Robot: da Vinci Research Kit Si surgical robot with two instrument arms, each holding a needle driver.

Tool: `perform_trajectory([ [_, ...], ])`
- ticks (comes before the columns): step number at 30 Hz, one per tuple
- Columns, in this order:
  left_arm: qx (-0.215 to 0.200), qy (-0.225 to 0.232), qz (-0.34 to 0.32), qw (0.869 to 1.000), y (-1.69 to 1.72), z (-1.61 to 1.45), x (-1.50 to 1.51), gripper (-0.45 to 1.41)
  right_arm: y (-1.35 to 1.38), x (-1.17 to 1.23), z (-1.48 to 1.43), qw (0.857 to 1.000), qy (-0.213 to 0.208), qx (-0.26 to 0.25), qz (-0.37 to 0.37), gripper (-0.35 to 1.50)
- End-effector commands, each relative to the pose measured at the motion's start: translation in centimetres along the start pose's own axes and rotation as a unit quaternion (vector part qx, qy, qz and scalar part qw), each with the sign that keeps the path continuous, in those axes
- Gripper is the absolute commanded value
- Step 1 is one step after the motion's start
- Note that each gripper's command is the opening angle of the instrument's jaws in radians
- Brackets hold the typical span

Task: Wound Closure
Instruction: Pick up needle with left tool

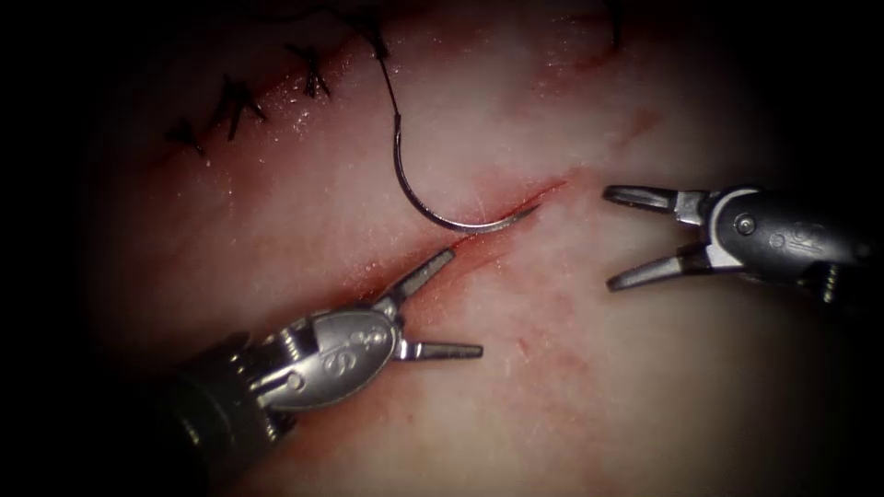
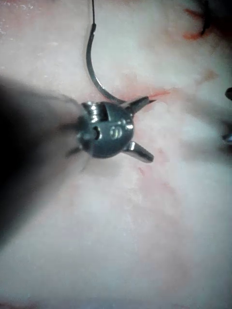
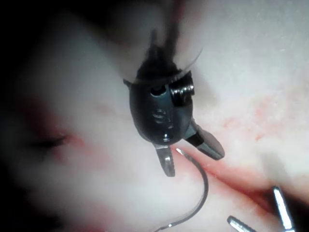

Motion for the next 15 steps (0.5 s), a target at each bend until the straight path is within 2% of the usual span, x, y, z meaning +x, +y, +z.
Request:
perform_trajectory([
  [1, 0.005, -0.012, 0.009, 1.000, -0.03, 0.12, 0.02, 0.48, 0.03, -0.01, 0.09, 1.000, 0.000, -0.001, -0.001, 0.94],
  [2, 0.017, -0.043, 0.020, 0.999, -0.04, 0.20, 0.06, 0.52, 0.03, -0.01, 0.09, 1.000, 0.000, -0.001, -0.001, 0.94],
  [7, 0.029, -0.086, 0.029, 0.995, -0.09, 0.30, 0.09, 0.62, 0.02, 0.00, 0.09, 1.000, -0.001, -0.003, -0.004, 0.94],
  [10, 0.035, -0.127, 0.048, 0.990, -0.16, 0.35, 0.05, 0.68, 0.01, 0.00, 0.09, 1.000, -0.001, -0.003, -0.004, 0.94],
  [15, 0.015, -0.166, 0.071, 0.983, -0.22, 0.50, -0.07, 0.63, 0.00, 0.00, 0.09, 1.000, -0.004, -0.001, -0.005, 0.94],
])
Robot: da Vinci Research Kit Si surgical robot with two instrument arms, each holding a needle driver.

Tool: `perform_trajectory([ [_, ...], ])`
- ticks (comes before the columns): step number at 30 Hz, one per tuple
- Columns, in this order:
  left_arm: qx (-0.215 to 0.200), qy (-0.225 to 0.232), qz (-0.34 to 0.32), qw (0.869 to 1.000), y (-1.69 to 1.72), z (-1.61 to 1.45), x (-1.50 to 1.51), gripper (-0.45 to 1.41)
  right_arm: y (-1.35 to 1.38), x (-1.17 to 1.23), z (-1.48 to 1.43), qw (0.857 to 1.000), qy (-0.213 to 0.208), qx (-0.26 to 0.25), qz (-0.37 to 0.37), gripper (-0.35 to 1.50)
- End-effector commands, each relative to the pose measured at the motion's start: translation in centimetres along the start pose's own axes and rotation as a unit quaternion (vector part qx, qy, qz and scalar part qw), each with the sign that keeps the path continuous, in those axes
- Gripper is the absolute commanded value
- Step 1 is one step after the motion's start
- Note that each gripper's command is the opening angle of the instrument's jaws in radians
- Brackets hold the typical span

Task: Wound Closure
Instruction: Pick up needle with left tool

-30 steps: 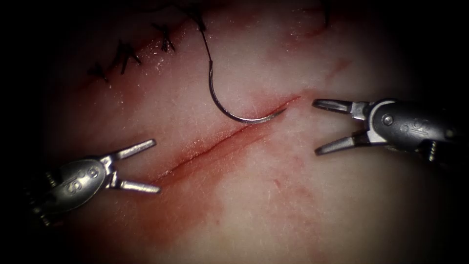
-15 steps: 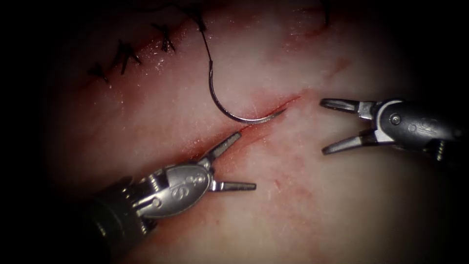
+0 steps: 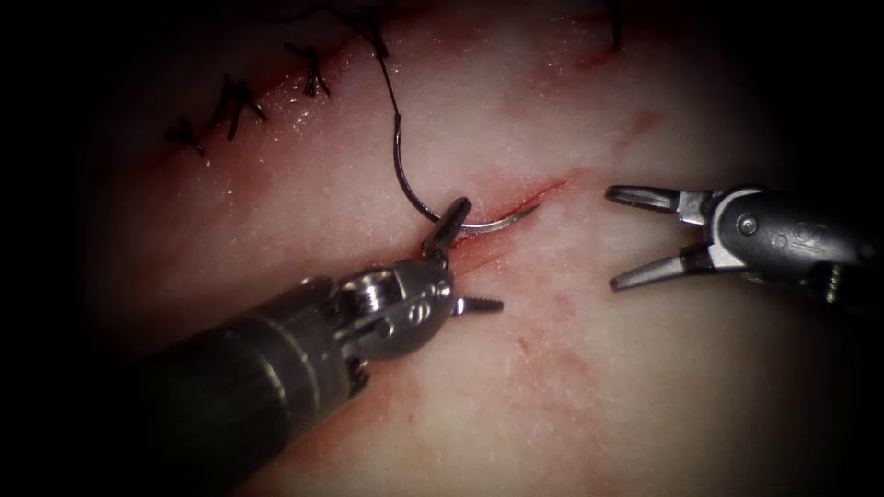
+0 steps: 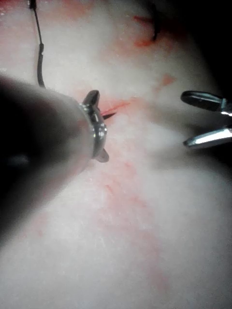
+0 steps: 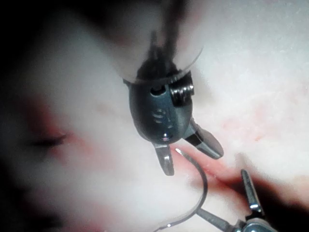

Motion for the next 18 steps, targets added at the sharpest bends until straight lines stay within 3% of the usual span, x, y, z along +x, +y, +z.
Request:
perform_trajectory([
  [1, -0.004, -0.004, 0.004, 1.000, -0.03, 0.16, 0.02, 0.63, 0.02, 0.00, 0.09, 1.000, 0.001, 0.000, -0.001, 0.94],
  [7, -0.010, -0.020, 0.019, 1.000, -0.02, 0.47, -0.02, 0.48, 0.02, 0.00, 0.09, 1.000, 0.001, 0.000, -0.001, 0.94],
  [18, -0.003, -0.048, 0.025, 0.999, -0.09, 0.65, -0.13, 0.55, 0.01, 0.01, 0.10, 1.000, 0.001, 0.000, -0.001, 0.94],
])
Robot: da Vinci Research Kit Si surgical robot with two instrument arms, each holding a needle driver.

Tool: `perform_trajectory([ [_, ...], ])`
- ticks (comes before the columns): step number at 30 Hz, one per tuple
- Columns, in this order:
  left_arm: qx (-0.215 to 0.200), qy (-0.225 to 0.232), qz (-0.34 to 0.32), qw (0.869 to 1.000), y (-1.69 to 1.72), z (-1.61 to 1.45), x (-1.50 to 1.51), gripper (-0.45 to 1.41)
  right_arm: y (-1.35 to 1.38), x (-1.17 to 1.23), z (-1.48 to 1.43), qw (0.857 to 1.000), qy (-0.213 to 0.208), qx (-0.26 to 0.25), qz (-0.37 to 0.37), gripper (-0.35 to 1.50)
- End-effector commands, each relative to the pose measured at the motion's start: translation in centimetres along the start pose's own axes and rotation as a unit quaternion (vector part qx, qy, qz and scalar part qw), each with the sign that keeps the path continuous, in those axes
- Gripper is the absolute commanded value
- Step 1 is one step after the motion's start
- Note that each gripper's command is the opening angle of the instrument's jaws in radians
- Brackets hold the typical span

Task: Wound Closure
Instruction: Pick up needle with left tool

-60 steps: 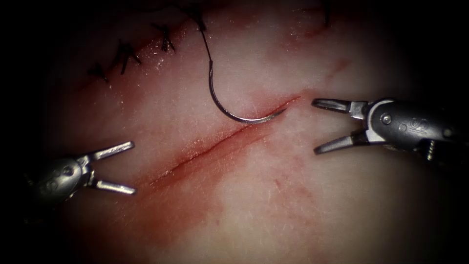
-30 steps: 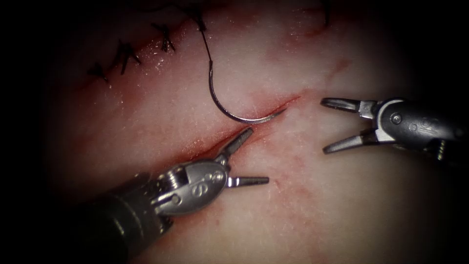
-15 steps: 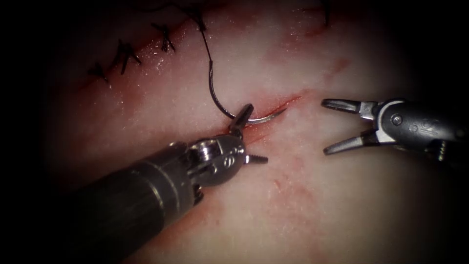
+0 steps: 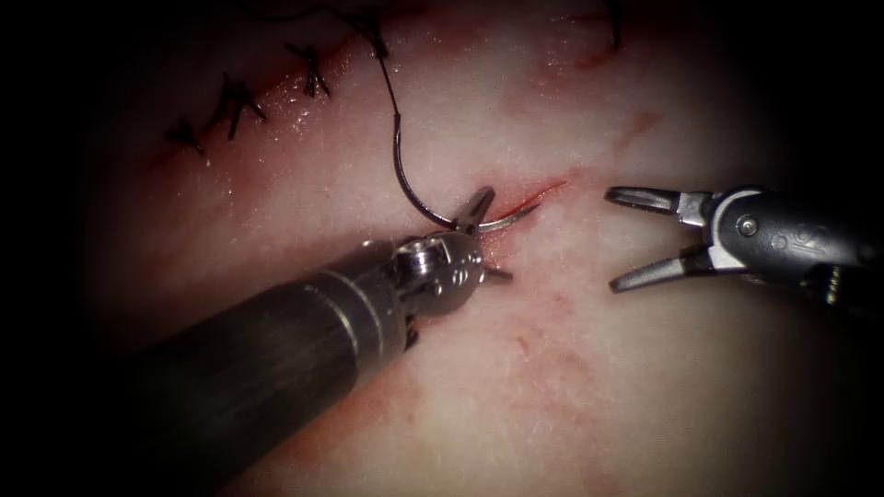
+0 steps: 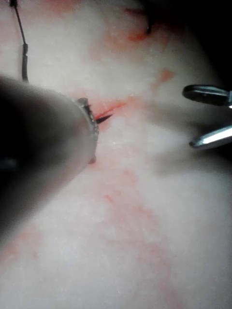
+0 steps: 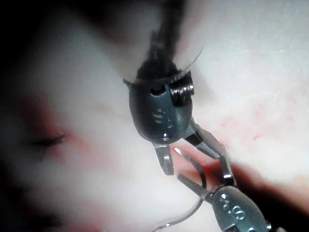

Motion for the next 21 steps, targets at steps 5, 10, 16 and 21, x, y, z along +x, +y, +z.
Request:
perform_trajectory([
  [5, -0.003, -0.006, 0.003, 1.000, -0.06, 0.20, 0.03, 0.37, 0.02, 0.00, 0.10, 1.000, 0.002, 0.000, -0.001, 0.96],
  [10, -0.005, -0.005, 0.006, 1.000, -0.08, 0.20, -0.03, -0.45, 0.02, 0.00, 0.10, 1.000, 0.002, 0.000, -0.001, 0.96],
  [16, -0.024, 0.019, 0.025, 0.999, -0.09, 0.03, -0.13, -0.45, 0.03, -0.01, 0.10, 1.000, 0.001, 0.000, -0.001, 0.96],
  [21, -0.052, 0.125, 0.027, 0.991, -0.06, -0.18, -0.22, -0.45, 0.07, -0.04, 0.16, 1.000, 0.003, -0.008, 0.001, 0.96],
])
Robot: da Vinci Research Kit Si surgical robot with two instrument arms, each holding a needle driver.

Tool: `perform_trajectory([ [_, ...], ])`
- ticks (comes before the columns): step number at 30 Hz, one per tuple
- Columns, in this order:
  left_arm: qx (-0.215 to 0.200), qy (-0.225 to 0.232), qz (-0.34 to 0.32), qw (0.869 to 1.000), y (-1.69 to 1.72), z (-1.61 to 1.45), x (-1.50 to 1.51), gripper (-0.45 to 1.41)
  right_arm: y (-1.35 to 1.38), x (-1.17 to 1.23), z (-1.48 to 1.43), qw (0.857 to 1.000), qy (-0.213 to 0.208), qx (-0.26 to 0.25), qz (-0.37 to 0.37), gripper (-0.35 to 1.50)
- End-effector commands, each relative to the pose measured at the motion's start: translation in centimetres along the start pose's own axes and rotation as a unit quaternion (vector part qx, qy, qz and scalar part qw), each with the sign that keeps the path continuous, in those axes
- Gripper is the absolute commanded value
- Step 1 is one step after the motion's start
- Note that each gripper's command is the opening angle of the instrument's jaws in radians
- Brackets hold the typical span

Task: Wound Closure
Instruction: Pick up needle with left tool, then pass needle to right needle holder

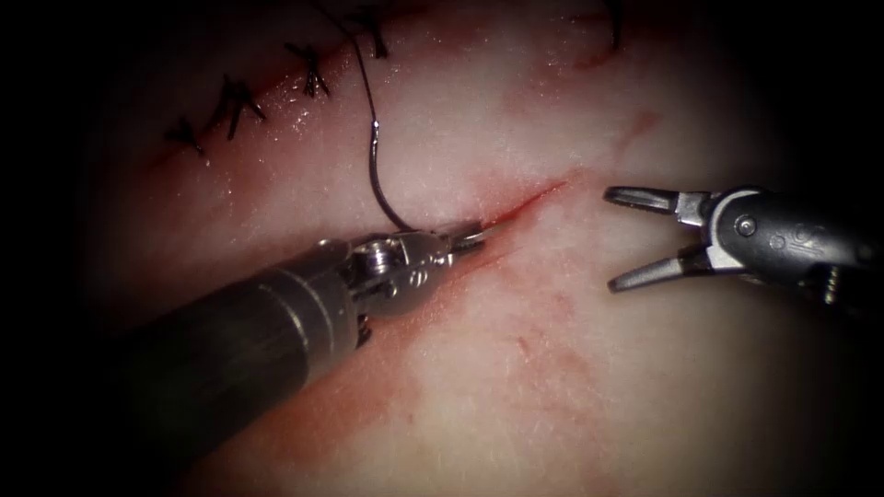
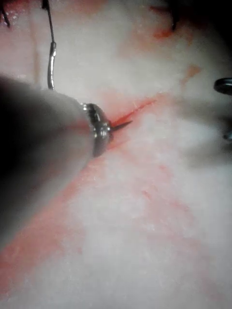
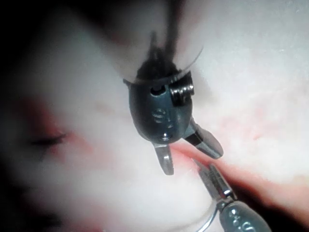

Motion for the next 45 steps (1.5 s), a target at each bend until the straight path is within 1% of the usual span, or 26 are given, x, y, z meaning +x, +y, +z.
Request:
perform_trajectory([
  [1, -0.005, 0.017, 0.008, 1.000, -0.02, 0.03, 0.01, -0.45, 0.05, -0.02, 0.14, 1.000, 0.005, -0.006, 0.000, 1.01],
  [3, -0.018, 0.049, 0.024, 0.998, 0.01, -0.10, -0.02, -0.45, 0.07, -0.05, 0.22, 1.000, 0.013, -0.015, 0.004, 1.04],
  [6, -0.042, 0.095, 0.053, 0.993, 0.04, -0.30, -0.10, -0.45, 0.07, -0.09, 0.37, 0.999, 0.036, 0.005, 0.028, 1.06],
  [8, -0.056, 0.129, 0.098, 0.985, 0.05, -0.45, -0.17, -0.45, 0.08, -0.13, 0.46, 0.998, 0.051, 0.020, 0.040, 1.04],
  [10, -0.065, 0.155, 0.122, 0.978, 0.04, -0.58, -0.24, -0.45, 0.11, -0.16, 0.55, 0.996, 0.059, 0.028, 0.052, 1.04],
  [13, -0.060, 0.190, 0.150, 0.968, 0.00, -0.79, -0.34, -0.45, 0.19, -0.18, 0.64, 0.995, 0.065, 0.036, 0.070, 1.06],
  [15, -0.052, 0.221, 0.173, 0.958, -0.02, -0.91, -0.40, -0.45, 0.26, -0.19, 0.71, 0.993, 0.070, 0.043, 0.081, 1.06],
  [17, -0.056, 0.247, 0.189, 0.949, -0.04, -0.99, -0.44, -0.45, 0.31, -0.19, 0.77, 0.989, 0.084, 0.063, 0.103, 1.06],
  [20, -0.058, 0.294, 0.221, 0.928, -0.06, -1.08, -0.48, -0.45, 0.36, -0.18, 0.86, 0.982, 0.101, 0.085, 0.132, 1.06],
  [21, -0.059, 0.314, 0.240, 0.917, -0.06, -1.09, -0.48, -0.45, 0.37, -0.16, 0.92, 0.975, 0.122, 0.101, 0.153, 1.03],
  [22, -0.058, 0.322, 0.250, 0.911, -0.06, -1.08, -0.48, -0.45, 0.37, -0.15, 0.97, 0.969, 0.142, 0.109, 0.168, 1.01],
  [24, -0.057, 0.339, 0.266, 0.901, -0.05, -1.07, -0.46, -0.45, 0.36, -0.13, 1.04, 0.960, 0.158, 0.126, 0.196, 0.96],
  [25, -0.056, 0.354, 0.279, 0.891, -0.05, -1.04, -0.44, -0.45, 0.34, -0.10, 1.12, 0.949, 0.170, 0.148, 0.222, 0.86],
  [26, -0.056, 0.359, 0.282, 0.888, -0.05, -1.04, -0.43, -0.45, 0.33, -0.08, 1.16, 0.943, 0.172, 0.159, 0.236, 0.72],
  [27, -0.054, 0.364, 0.288, 0.884, -0.05, -1.03, -0.42, -0.45, 0.31, -0.06, 1.20, 0.932, 0.173, 0.176, 0.267, 0.44],
  [29, -0.051, 0.372, 0.302, 0.876, -0.05, -1.02, -0.40, -0.45, 0.30, -0.03, 1.26, 0.909, 0.173, 0.201, 0.323, 0.34],
  [30, -0.050, 0.375, 0.304, 0.874, -0.05, -1.02, -0.39, -0.45, 0.29, -0.02, 1.28, 0.902, 0.177, 0.209, 0.335, 0.39],
  [31, -0.048, 0.379, 0.312, 0.870, -0.06, -1.03, -0.37, -0.45, 0.28, 0.00, 1.32, 0.901, 0.182, 0.206, 0.335, 0.51],
  [33, -0.047, 0.385, 0.316, 0.866, -0.07, -1.05, -0.34, -0.45, 0.26, 0.03, 1.36, 0.901, 0.184, 0.208, 0.334, 0.62],
  [34, -0.044, 0.388, 0.323, 0.862, -0.07, -1.06, -0.31, -0.45, 0.24, 0.04, 1.40, 0.899, 0.185, 0.211, 0.335, 0.69],
  [35, -0.042, 0.391, 0.328, 0.859, -0.07, -1.08, -0.29, -0.45, 0.23, 0.06, 1.42, 0.899, 0.186, 0.213, 0.334, 0.79],
  [36, -0.041, 0.402, 0.334, 0.851, -0.08, -1.12, -0.23, -0.45, 0.20, 0.09, 1.48, 0.898, 0.190, 0.215, 0.333, 0.98],
  [39, -0.044, 0.420, 0.335, 0.843, -0.07, -1.18, -0.14, -0.45, 0.15, 0.15, 1.57, 0.892, 0.198, 0.221, 0.341, 1.21],
  [43, -0.043, 0.436, 0.338, 0.833, -0.09, -1.23, -0.07, -0.45, 0.08, 0.23, 1.67, 0.885, 0.204, 0.233, 0.348, 1.23],
  [45, -0.045, 0.439, 0.341, 0.830, -0.10, -1.24, -0.06, -0.45, 0.06, 0.26, 1.72, 0.881, 0.206, 0.241, 0.351, 1.18],
])
